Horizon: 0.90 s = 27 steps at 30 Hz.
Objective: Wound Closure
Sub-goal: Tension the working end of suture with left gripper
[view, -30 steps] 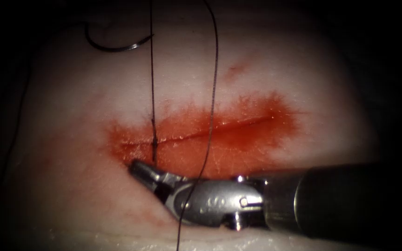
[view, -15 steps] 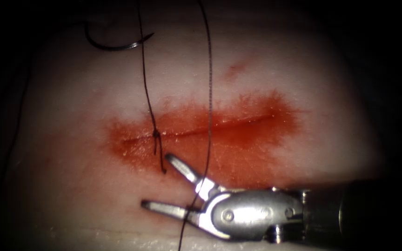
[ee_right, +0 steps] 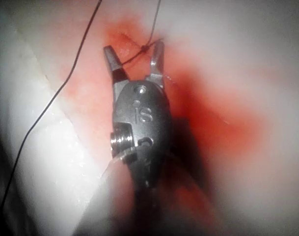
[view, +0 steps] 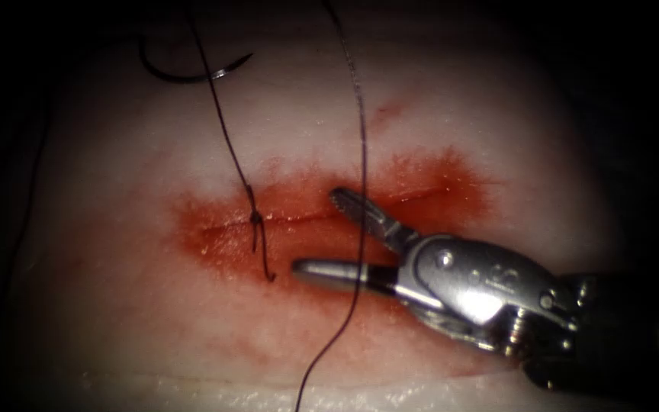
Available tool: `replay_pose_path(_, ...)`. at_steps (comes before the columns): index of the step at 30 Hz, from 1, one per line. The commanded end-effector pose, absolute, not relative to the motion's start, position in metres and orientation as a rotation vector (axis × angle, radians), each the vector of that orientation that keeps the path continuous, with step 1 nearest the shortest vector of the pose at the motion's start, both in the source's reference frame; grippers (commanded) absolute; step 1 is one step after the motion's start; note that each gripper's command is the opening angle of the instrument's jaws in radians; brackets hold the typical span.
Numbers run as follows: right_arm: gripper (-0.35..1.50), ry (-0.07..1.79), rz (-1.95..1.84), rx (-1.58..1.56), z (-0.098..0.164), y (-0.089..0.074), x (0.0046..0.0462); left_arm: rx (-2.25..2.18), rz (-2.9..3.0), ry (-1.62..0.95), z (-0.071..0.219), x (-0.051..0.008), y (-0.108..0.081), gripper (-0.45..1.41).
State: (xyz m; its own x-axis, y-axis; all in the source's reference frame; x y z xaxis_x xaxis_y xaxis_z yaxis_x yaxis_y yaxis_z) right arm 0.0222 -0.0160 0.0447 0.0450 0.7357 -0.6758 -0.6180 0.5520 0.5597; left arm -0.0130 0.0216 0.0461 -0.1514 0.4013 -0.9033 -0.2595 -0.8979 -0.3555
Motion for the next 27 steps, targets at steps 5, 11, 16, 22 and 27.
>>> replay_pose_path(5, 0.96, 1.108, 1.062, 0.165, 0.047, -0.0151, 0.0255, -1.696, 2.097, -0.148, 0.0455, -0.0143, 0.0212, -0.45)
replay_pose_path(11, 1.01, 1.099, 1.048, 0.152, 0.0495, -0.0154, 0.0284, -1.695, 2.098, -0.139, 0.0456, -0.0148, 0.0215, -0.45)
replay_pose_path(16, 1.01, 1.101, 1.058, 0.145, 0.0501, -0.015, 0.0291, -1.696, 2.099, -0.139, 0.0453, -0.0148, 0.021, -0.45)
replay_pose_path(22, 0.99, 1.1, 1.068, 0.13, 0.0504, -0.0148, 0.0305, -1.702, 2.095, -0.143, 0.0449, -0.0151, 0.0207, -0.45)
replay_pose_path(27, 0.98, 1.106, 1.065, 0.124, 0.0509, -0.014, 0.0315, -1.714, 2.091, -0.148, 0.0447, -0.0153, 0.0205, -0.45)
